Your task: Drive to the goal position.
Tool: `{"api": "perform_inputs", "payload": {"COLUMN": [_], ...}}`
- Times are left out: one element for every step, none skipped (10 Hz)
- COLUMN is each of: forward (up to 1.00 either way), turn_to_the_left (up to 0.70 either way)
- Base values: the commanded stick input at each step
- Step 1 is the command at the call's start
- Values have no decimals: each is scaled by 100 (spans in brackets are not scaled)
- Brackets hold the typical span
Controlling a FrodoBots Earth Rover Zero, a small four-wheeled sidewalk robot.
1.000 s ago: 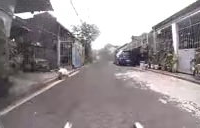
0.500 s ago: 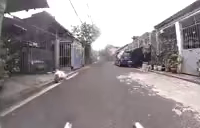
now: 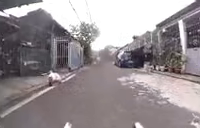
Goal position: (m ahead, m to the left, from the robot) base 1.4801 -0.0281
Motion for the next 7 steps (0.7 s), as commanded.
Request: {"api": "perform_inputs", "payload": {"forward": [70, 70, 70, 70, 70, 70, 70], "turn_to_the_left": [0, 0, 0, 0, 0, 0, 0]}}
